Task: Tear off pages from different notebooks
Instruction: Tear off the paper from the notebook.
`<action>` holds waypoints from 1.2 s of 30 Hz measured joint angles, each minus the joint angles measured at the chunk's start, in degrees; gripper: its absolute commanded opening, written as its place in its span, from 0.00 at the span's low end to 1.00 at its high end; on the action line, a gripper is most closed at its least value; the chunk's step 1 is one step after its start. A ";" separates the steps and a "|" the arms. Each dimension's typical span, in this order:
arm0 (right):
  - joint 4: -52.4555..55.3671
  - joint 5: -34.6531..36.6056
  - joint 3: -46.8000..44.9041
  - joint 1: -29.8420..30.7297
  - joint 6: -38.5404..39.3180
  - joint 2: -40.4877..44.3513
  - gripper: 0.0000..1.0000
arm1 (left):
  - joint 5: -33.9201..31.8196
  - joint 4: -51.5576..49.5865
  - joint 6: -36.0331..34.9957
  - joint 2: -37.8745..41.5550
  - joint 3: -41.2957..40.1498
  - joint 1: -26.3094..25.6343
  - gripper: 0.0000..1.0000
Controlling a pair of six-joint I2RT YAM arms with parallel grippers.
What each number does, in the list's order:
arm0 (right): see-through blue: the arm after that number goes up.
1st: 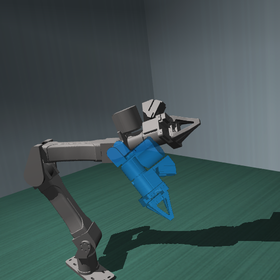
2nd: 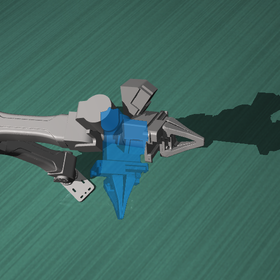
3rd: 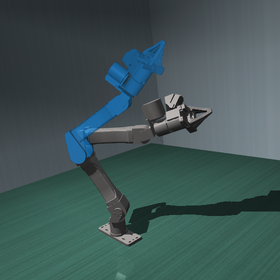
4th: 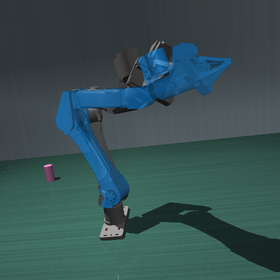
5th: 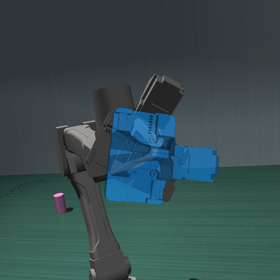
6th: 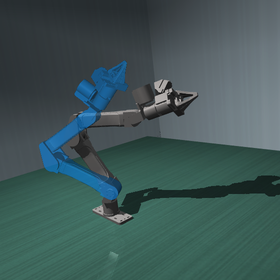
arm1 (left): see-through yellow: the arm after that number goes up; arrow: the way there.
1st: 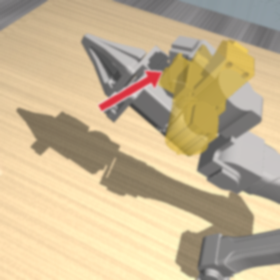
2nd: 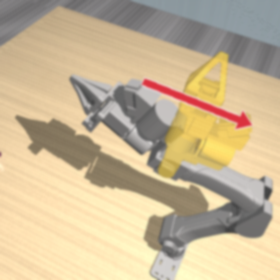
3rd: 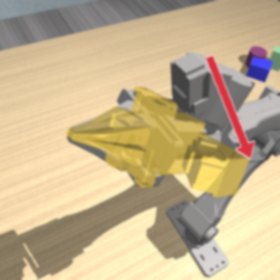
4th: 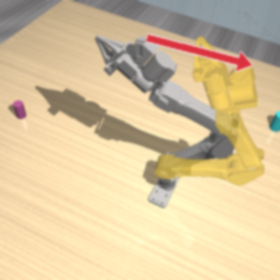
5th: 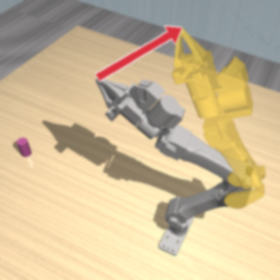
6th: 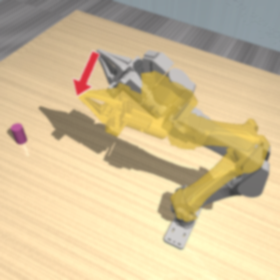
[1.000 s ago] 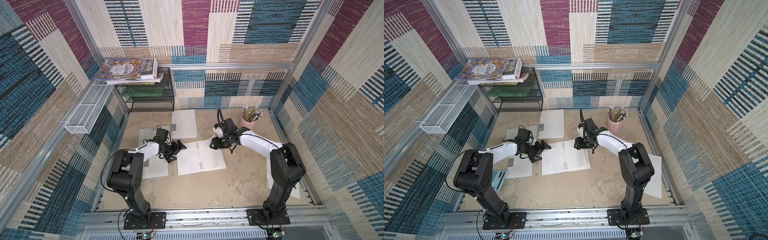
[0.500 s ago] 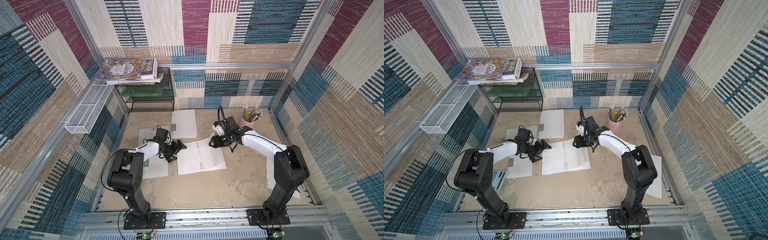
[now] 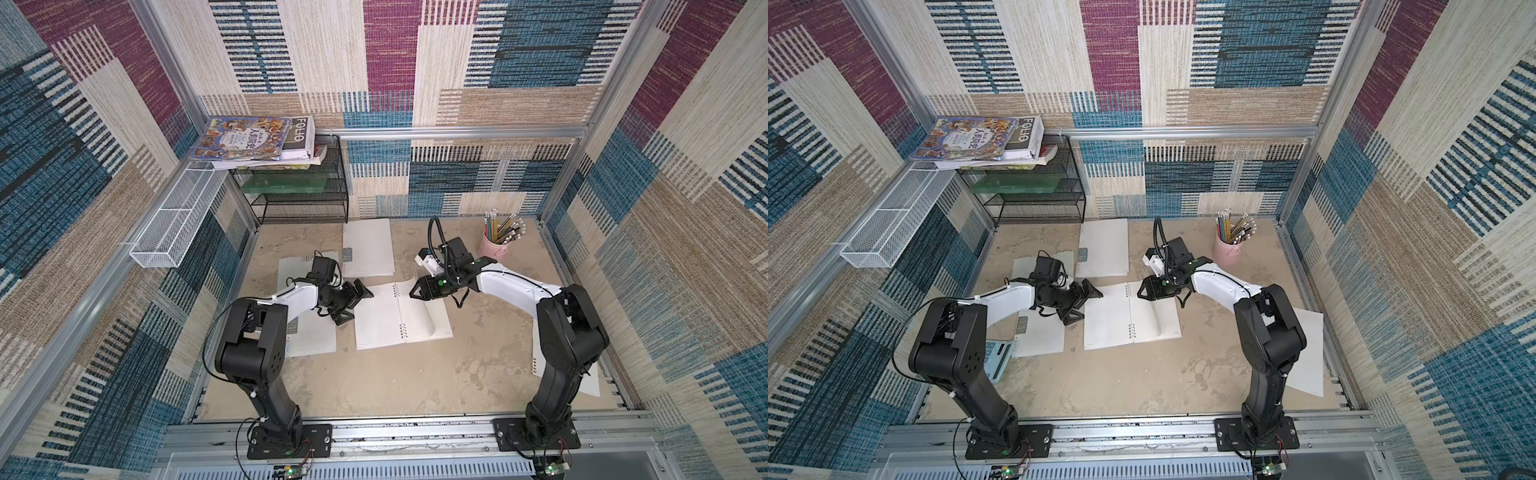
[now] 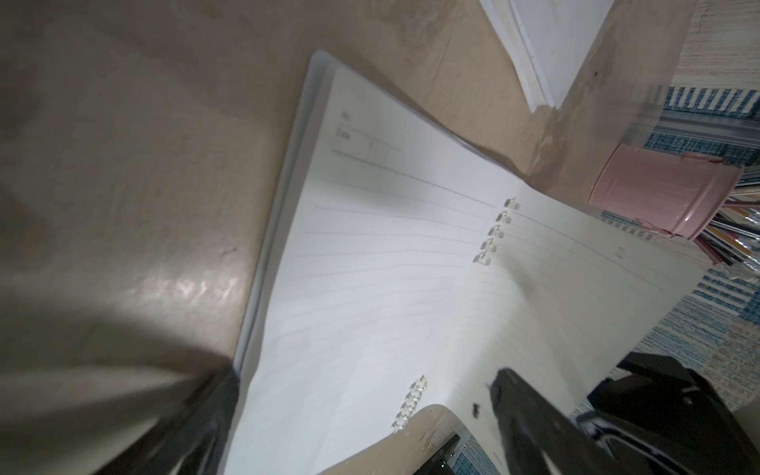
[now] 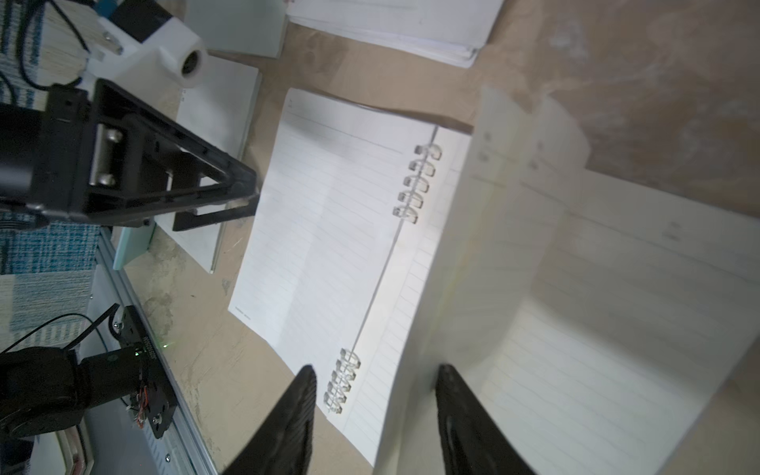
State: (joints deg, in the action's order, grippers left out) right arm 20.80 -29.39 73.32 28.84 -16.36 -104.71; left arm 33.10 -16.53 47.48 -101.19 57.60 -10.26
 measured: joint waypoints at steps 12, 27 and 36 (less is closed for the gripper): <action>-3.56 -3.58 -2.97 -0.20 1.07 -2.21 0.35 | 0.09 -0.37 -0.13 -0.17 0.37 0.00 0.99; -3.89 0.44 -5.09 -0.83 1.49 -1.86 0.34 | -9.16 -7.41 -0.50 7.98 8.24 -1.77 0.99; -3.74 3.87 -6.47 -0.83 1.70 -0.37 0.35 | -9.51 -7.78 -1.33 -4.74 26.95 -11.87 0.99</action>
State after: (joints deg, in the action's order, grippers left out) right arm 17.06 -25.52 66.85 28.01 -14.66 -105.08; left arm 23.59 -24.32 46.15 -105.93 84.55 -22.13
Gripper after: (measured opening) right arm 0.345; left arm 0.995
